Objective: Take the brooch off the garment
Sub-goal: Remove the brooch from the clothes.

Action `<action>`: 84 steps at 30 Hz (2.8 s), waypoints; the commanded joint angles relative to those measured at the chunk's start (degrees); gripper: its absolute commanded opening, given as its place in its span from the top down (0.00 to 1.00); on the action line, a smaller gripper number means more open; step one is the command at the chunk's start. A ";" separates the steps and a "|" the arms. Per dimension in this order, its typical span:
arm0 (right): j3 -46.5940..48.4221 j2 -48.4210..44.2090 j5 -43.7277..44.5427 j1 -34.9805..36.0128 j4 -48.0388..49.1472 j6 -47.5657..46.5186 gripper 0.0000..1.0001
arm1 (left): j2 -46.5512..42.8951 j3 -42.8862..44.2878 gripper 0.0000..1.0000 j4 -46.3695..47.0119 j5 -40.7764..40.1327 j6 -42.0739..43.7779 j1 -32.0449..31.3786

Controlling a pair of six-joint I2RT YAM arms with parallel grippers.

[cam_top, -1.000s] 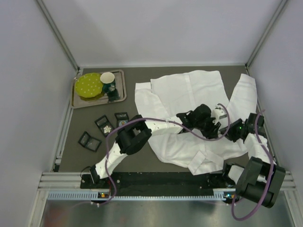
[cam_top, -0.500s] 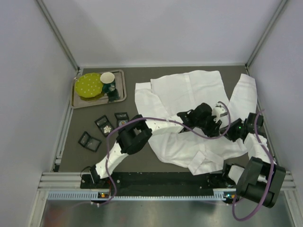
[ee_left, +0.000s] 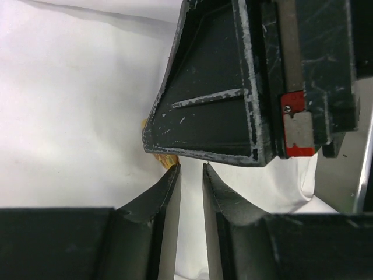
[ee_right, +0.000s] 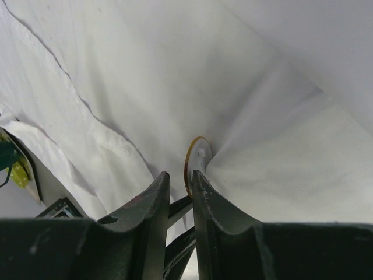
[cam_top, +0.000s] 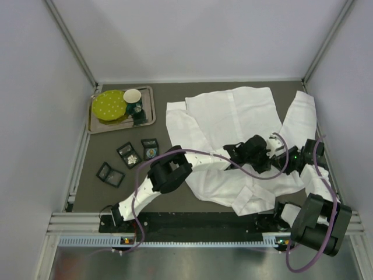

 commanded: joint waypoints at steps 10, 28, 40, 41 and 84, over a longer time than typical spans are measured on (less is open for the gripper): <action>1.43 0.62 -0.05 0.68 1.61 0.77 0.77 | 0.40 1.65 0.69 2.95 -11.01 1.79 -0.95; 1.52 0.10 2.94 0.68 1.34 1.56 0.77 | -1.36 -0.29 0.56 5.41 -7.77 2.31 -0.95; 1.52 -0.34 2.76 0.68 0.90 2.09 0.77 | 1.19 2.43 0.64 4.36 -9.08 4.86 -0.86; 1.52 -0.34 2.59 0.68 0.99 2.18 0.77 | 1.10 2.52 0.64 4.45 -9.08 4.95 -0.86; 3.19 -2.19 9.09 0.51 -3.93 -1.51 0.78 | 2.86 3.57 0.69 7.44 -7.94 2.66 -0.16</action>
